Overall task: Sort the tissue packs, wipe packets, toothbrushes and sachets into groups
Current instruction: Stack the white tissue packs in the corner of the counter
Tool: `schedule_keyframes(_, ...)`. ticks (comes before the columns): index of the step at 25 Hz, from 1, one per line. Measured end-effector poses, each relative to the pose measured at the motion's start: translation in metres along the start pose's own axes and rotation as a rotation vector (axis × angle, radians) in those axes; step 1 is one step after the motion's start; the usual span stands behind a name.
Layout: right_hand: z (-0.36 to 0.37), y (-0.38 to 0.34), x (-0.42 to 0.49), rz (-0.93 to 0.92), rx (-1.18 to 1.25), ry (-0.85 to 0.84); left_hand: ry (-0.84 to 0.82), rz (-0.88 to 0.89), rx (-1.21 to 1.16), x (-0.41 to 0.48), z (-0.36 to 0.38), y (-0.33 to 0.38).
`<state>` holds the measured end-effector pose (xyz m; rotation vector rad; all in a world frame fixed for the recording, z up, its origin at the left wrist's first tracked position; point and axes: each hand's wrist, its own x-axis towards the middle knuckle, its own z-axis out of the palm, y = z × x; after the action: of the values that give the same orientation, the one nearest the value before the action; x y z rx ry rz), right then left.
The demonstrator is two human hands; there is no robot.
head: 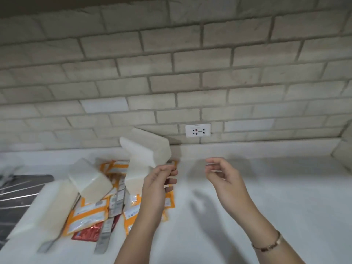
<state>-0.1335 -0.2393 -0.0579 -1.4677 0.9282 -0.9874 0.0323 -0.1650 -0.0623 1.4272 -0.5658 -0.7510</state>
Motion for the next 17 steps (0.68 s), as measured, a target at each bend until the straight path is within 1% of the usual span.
schedule_keyframes(2,0.035,-0.001,0.000,-0.001,0.006,-0.063,0.029,0.008,0.009,0.002,-0.034,0.000)
schedule_keyframes(6,0.112,-0.004,0.003,0.010,-0.012,-0.182,0.156,0.000,-0.002,0.015,-0.111,-0.010)
schedule_keyframes(8,0.144,-0.005,0.006,0.039,-0.016,-0.237,0.222,0.023,0.024,0.025,-0.148,-0.019)
schedule_keyframes(10,0.171,-0.004,0.009,0.070,-0.055,-0.289,0.328,0.079,0.119,0.038,-0.176,-0.024)
schedule_keyframes(11,0.188,-0.004,0.011,0.086,-0.088,-0.323,0.410,0.103,0.170,0.048,-0.192,-0.027)
schedule_keyframes(13,0.210,-0.002,0.017,0.106,-0.153,-0.369,0.592,0.111,0.376,0.071,-0.217,-0.031)
schedule_keyframes(15,0.225,0.001,0.021,0.110,-0.202,-0.404,0.783,0.062,0.729,0.096,-0.249,-0.034)
schedule_keyframes(16,0.227,0.002,0.020,0.120,-0.211,-0.416,0.843,0.011,0.860,0.105,-0.266,-0.035)
schedule_keyframes(17,0.226,0.003,0.019,0.128,-0.217,-0.421,0.855,-0.064,0.951,0.111,-0.284,-0.038)
